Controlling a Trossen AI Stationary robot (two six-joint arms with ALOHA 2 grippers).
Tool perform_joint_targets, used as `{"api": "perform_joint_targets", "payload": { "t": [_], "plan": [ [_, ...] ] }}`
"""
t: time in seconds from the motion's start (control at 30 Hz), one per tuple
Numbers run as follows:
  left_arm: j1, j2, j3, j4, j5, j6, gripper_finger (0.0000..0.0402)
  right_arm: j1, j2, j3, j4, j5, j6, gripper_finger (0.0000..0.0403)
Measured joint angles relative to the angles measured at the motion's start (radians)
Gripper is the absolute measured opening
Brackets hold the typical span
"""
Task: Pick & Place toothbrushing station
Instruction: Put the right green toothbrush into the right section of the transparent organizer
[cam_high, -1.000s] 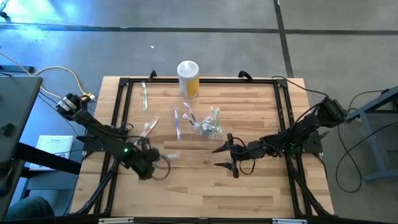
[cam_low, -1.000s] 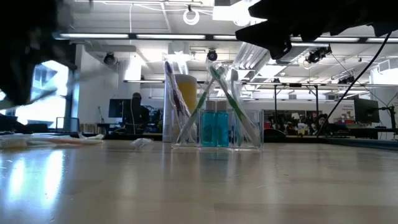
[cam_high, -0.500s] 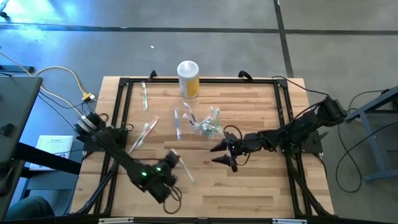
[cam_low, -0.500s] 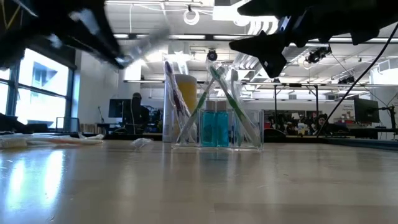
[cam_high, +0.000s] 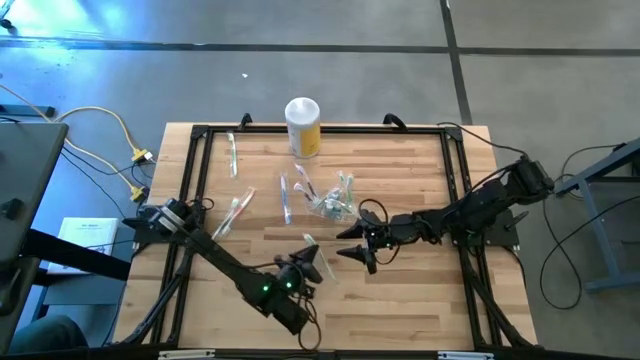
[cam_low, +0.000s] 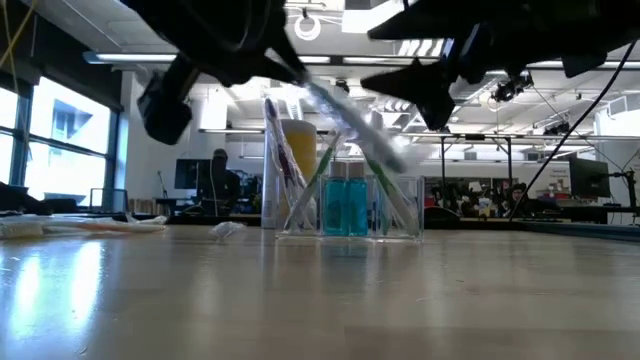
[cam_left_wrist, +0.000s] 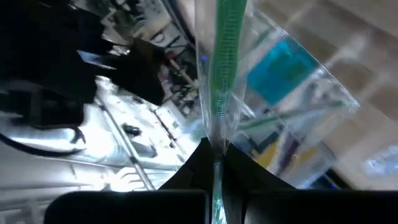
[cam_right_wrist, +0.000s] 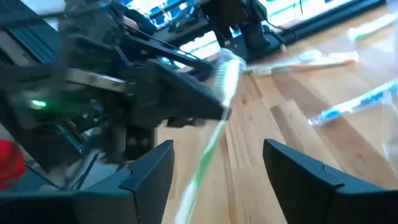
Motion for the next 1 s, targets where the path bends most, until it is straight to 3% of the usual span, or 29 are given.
{"api": "perform_joint_targets", "payload": {
  "t": [0.23, 1.0],
  "plan": [
    [0.007, 0.006, 0.005, 0.141, 0.041, 0.128, 0.0001, -0.002, 0.042, 0.000, 0.009, 0.000, 0.012, 0.0238],
    [0.075, 0.005, 0.005, 0.445, 0.167, 0.327, 0.0001, -0.014, 0.063, 0.020, -0.021, -0.052, 0.053, 0.0238]
  ]
}}
